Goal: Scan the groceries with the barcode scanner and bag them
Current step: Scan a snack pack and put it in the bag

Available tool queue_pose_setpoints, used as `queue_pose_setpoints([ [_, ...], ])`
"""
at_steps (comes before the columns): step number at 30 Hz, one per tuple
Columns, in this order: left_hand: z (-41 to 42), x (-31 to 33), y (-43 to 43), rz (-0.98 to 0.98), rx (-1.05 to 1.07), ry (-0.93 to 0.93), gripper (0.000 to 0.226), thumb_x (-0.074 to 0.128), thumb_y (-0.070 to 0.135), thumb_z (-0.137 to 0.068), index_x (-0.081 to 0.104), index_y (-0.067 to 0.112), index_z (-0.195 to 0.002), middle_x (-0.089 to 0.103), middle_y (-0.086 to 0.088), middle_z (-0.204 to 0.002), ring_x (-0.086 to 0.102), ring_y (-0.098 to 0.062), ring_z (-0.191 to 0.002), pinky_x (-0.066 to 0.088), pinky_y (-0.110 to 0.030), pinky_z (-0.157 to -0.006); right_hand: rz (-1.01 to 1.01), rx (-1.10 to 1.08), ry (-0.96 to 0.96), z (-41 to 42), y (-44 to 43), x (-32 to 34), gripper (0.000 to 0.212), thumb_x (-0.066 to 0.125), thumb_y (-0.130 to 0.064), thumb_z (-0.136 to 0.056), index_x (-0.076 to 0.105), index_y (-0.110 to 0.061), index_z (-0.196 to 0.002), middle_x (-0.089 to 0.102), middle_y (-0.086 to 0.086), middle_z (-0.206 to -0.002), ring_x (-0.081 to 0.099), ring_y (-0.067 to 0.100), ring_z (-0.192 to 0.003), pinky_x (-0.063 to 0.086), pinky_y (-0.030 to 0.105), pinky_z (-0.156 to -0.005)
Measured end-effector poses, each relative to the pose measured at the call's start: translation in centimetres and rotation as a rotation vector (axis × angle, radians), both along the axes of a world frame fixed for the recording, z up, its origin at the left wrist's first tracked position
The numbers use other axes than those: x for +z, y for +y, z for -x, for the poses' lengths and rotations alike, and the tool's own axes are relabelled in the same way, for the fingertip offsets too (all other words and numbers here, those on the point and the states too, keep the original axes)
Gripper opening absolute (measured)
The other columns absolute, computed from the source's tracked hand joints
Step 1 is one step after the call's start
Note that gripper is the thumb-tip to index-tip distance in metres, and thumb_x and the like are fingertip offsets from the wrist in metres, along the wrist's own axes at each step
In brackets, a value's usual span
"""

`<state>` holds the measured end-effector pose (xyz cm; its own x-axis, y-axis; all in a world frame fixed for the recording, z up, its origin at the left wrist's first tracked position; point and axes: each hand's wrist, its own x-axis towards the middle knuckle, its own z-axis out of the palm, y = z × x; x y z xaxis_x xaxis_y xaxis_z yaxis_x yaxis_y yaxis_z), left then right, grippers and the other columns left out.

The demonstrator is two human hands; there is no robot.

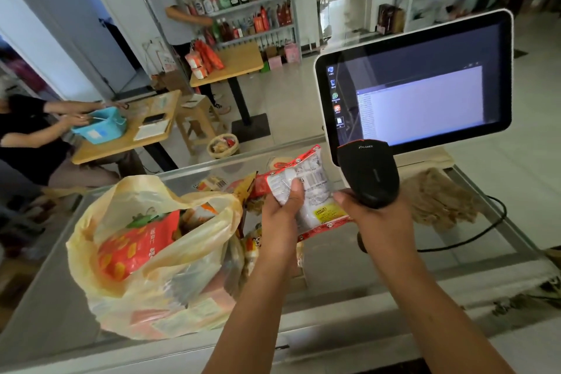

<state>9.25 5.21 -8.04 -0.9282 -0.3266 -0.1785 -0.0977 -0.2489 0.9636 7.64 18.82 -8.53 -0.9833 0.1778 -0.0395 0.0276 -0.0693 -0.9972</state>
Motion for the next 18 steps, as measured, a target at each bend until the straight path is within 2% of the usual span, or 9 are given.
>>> queue_pose_setpoints([
  [2, 0.1, 0.2, -0.3, -0.026, 0.053, 0.008, 0.033, 0.057, 0.030, -0.098, 0.061, 0.016, -0.127, 0.074, -0.004, -0.113, 0.073, -0.025, -0.101, 0.057, -0.047, -0.091, 0.006, -0.017, -0.003, -0.1, 0.4, 0.1, 0.034, 0.082, -0.013, -0.074, 0.068, -0.006, -0.105, 0.071, 0.003, -0.085, 0.068, 0.012, -0.078, 0.051, 0.017, -0.062],
  [4, 0.2, 0.4, -0.6, 0.005, 0.068, 0.016, 0.029, 0.056, 0.028, -0.099, 0.062, 0.016, -0.124, 0.075, -0.003, -0.112, 0.073, -0.025, -0.100, 0.057, -0.047, -0.091, 0.037, -0.016, 0.002, -0.3, 0.8, 0.1, 0.033, 0.082, -0.014, -0.074, 0.068, -0.006, -0.104, 0.072, 0.005, -0.084, 0.067, 0.010, -0.074, 0.048, 0.014, -0.060],
  [10, 0.2, 0.3, -0.2, 0.063, 0.112, 0.057, 0.034, 0.057, 0.026, -0.099, 0.058, 0.016, -0.131, 0.072, -0.002, -0.119, 0.072, -0.022, -0.102, 0.061, -0.038, -0.084, 0.025, -0.010, 0.030, -1.2, 0.7, 0.7, 0.038, 0.082, -0.022, -0.074, 0.067, -0.012, -0.109, 0.070, 0.000, -0.088, 0.068, 0.013, -0.086, 0.047, 0.014, -0.063],
  [14, 2.3, 1.5, -1.3, -0.019, 0.129, 0.097, 0.035, 0.055, 0.019, -0.101, 0.053, 0.011, -0.135, 0.069, -0.008, -0.124, 0.070, -0.028, -0.107, 0.061, -0.038, -0.083, -0.022, -0.002, 0.060, -2.0, 0.8, 2.3, 0.039, 0.081, -0.032, -0.072, 0.066, -0.024, -0.107, 0.069, -0.015, -0.086, 0.065, -0.004, -0.084, 0.048, 0.015, -0.069],
  [16, 3.9, 2.8, -2.2, -0.013, 0.162, 0.137, 0.034, 0.054, 0.017, -0.101, 0.051, 0.011, -0.135, 0.068, -0.009, -0.123, 0.070, -0.027, -0.106, 0.062, -0.032, -0.077, -0.068, 0.049, 0.057, -2.5, 0.9, 3.3, 0.037, 0.078, -0.038, -0.071, 0.069, -0.015, -0.098, 0.070, -0.007, -0.075, 0.067, 0.001, -0.070, 0.054, 0.020, -0.067],
  [18, 5.4, 4.3, -2.8, -0.023, 0.189, 0.175, 0.033, 0.054, 0.019, -0.102, 0.051, 0.013, -0.134, 0.068, -0.008, -0.121, 0.070, -0.025, -0.103, 0.061, -0.029, -0.071, -0.083, 0.132, 0.073, -3.3, 0.6, 4.4, 0.030, 0.077, -0.034, -0.076, 0.068, -0.008, -0.086, 0.068, 0.005, -0.062, 0.066, 0.012, -0.057, 0.056, 0.026, -0.062],
])
